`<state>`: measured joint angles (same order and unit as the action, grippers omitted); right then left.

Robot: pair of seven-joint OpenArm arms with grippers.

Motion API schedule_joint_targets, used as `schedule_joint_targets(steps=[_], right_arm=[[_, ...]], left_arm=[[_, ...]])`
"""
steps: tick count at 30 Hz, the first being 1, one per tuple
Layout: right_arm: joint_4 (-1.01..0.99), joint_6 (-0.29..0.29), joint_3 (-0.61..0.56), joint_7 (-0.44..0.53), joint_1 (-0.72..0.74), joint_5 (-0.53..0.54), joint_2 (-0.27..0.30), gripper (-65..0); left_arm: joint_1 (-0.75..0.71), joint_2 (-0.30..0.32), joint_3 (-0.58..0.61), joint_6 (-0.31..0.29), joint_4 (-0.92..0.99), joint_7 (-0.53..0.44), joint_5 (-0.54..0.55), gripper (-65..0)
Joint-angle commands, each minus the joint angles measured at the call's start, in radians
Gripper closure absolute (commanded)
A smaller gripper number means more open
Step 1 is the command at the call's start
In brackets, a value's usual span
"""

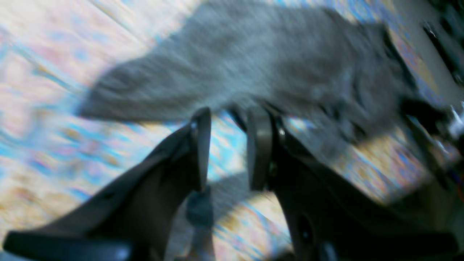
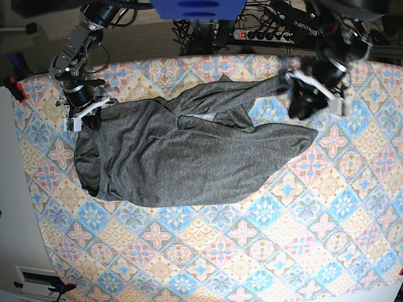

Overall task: Layout the t-shirt on the table in an organized manner, then fold the t-shirt properly
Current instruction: 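Move the left gripper to the shirt's side edge and grasp it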

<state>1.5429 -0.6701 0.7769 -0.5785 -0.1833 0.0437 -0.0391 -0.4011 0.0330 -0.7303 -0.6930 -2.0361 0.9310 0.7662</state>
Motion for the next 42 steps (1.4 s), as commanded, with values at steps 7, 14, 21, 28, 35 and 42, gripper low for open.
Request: schedule_joint_targets(steps=[7,14,21,28,35,42], right_arm=[[0.017,-0.006,0.003,0.024,0.009,0.02,0.008,0.0],[0.017,-0.006,0.003,0.024,0.009,0.018,0.008,0.0],[0.017,-0.006,0.005,0.024,0.009,0.018,0.008,0.0],[0.017,-0.006,0.005,0.024,0.009,0.018,0.008,0.0],[0.017,-0.006,0.005,0.022,0.009,0.018,0.008,0.0],[0.017,-0.006,0.005,0.022,0.008,0.018,0.008,0.0]], left_arm=[[0.195,0.04,-0.119,-0.005,0.03,0.116,-0.273,-17.6],[0.367,0.054,-0.182,-0.005,0.145,0.236,-0.529,-19.7],[0.448,0.123,-0.096,-0.005,0.312,0.253,-0.63,-42.3],[0.451,0.138,-0.007,-0.005,0.338,0.204,-0.552,-39.3],[0.511,0.12,0.019,-0.005,0.535,0.151,-0.554,-39.3],[0.542,0.12,0.027,-0.005,0.676,0.075,-0.567,-39.1]])
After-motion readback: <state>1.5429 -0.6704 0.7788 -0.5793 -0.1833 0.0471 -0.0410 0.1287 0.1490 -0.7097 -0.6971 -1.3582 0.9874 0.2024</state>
